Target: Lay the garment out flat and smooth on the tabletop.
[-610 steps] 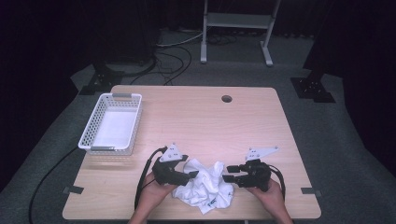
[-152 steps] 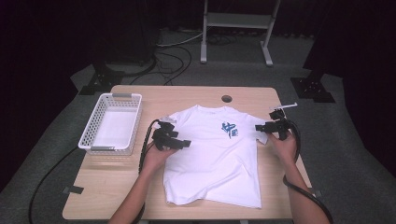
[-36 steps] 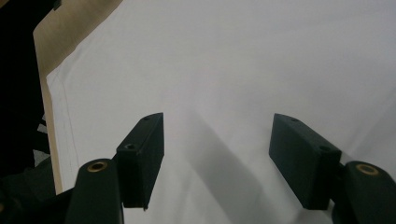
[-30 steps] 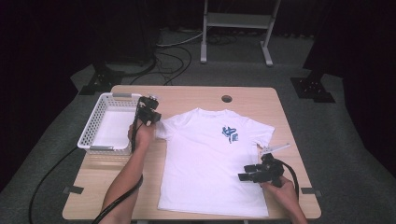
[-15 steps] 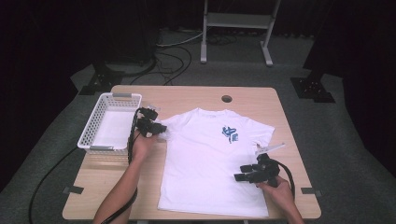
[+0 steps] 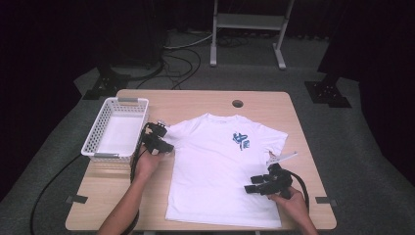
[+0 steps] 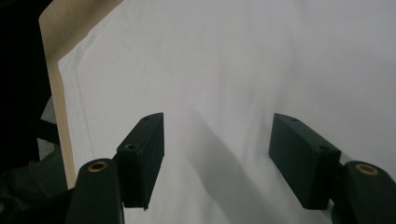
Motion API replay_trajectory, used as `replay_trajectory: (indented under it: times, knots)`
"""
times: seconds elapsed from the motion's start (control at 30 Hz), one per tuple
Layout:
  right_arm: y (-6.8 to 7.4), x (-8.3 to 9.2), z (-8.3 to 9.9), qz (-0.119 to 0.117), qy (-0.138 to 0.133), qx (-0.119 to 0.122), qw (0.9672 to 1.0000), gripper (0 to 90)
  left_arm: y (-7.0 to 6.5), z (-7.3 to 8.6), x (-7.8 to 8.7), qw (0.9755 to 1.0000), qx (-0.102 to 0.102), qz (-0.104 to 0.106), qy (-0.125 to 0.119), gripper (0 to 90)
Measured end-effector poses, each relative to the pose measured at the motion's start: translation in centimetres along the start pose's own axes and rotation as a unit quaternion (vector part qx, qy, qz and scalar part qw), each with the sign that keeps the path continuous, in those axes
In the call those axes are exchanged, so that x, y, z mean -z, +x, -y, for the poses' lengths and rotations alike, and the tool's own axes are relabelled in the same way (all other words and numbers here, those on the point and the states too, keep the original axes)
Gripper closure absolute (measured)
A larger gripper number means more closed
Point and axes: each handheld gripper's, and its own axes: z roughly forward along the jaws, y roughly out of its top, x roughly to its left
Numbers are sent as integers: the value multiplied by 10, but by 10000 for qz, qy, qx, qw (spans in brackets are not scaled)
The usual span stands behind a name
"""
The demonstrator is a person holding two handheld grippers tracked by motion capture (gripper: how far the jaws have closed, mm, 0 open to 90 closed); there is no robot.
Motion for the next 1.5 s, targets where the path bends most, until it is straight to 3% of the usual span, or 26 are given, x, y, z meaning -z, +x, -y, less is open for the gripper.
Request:
replay_trajectory:
  times: [0.1,0.2,0.23,0.33,0.47,0.57,0.7,0.77,0.83,1.03,1.13,1.33,1.5]
  knots:
    - [-1,2,-5,157,130,122,9997,348,1,1,7,9995,105,111,-292,509]
    - [-13,10,-20,408,-65,17,9991,331,-1,-4,8,9981,152,218,-557,446]
    - [-18,13,-27,602,-160,-20,9981,320,-2,-6,7,9972,167,344,-643,419]
    - [-39,23,-48,1196,-413,-207,9917,298,-5,-12,1,9950,129,564,-813,380]
    - [-71,31,-69,1809,-684,-573,9794,290,-6,-16,-11,9953,117,602,-753,336]
    - [-90,31,-77,2102,-726,-793,9717,291,-2,-15,-19,9957,188,593,-683,323]
    - [-107,24,-83,2280,-581,-957,9672,292,1,-16,-24,9961,185,487,-716,326]
    - [-114,18,-83,2295,-475,-1020,9668,291,2,-18,-25,9966,150,411,-702,330]
    - [-117,15,-84,2319,-605,-968,9660,300,4,-20,-26,9969,119,365,-694,339]
    - [-127,10,-96,2290,-656,-987,9662,309,10,-25,-29,9971,135,275,-694,339]
    - [-131,10,-101,2235,-601,-1112,9665,301,12,-26,-29,9964,203,380,-731,294]
    - [-118,12,-98,1968,-701,-951,9733,265,8,-18,-18,9922,321,687,-991,204]
    - [-103,15,-92,1729,-828,-960,9768,220,3,-9,-7,9862,487,1011,-1215,146]
